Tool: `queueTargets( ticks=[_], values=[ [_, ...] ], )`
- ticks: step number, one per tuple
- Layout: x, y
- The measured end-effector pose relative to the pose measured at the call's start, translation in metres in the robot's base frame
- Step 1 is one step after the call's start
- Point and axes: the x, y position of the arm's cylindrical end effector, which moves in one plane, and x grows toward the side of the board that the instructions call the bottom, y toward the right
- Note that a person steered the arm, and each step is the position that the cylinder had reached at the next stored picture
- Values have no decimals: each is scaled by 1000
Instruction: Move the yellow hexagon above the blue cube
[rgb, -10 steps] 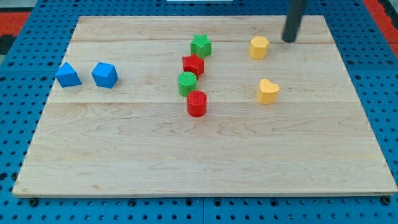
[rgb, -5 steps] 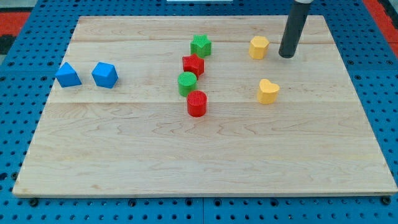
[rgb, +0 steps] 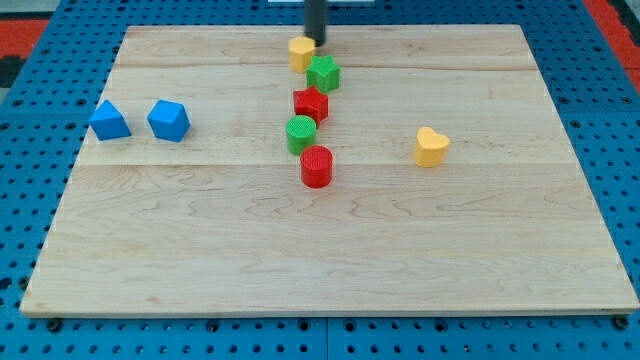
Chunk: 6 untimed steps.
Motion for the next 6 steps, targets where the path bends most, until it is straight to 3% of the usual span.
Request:
queueTargets(
  ticks=[2,4,5,6],
  values=[
    [12,39],
    [25,-71],
    [23,-89],
    [19,-20]
  ],
)
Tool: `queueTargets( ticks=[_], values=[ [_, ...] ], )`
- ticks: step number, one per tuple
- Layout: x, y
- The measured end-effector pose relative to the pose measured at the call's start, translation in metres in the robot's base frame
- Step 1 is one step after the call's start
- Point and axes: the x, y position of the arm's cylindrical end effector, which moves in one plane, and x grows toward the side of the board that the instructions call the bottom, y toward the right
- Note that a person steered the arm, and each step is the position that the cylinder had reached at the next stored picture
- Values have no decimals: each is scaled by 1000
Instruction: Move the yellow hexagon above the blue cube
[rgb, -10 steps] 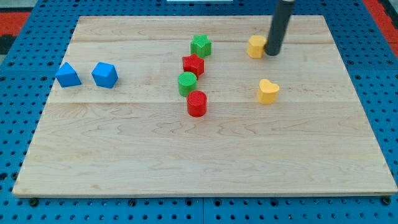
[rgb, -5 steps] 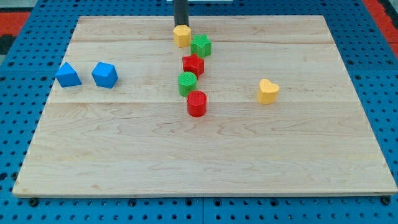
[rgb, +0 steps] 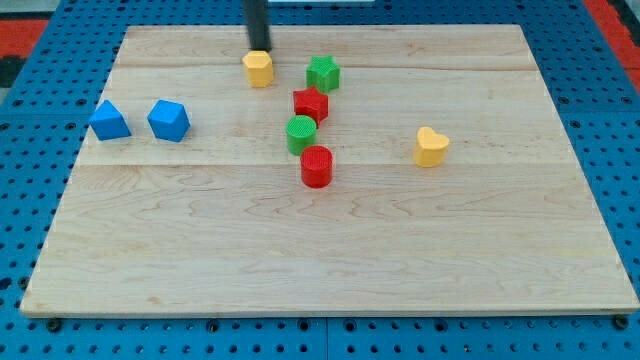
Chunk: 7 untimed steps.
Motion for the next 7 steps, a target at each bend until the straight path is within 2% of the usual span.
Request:
queueTargets(
  ticks=[1,3,5,6,7],
  values=[
    [24,26],
    [33,-55],
    [29,-101],
    [14,-36],
    [0,81]
  ],
)
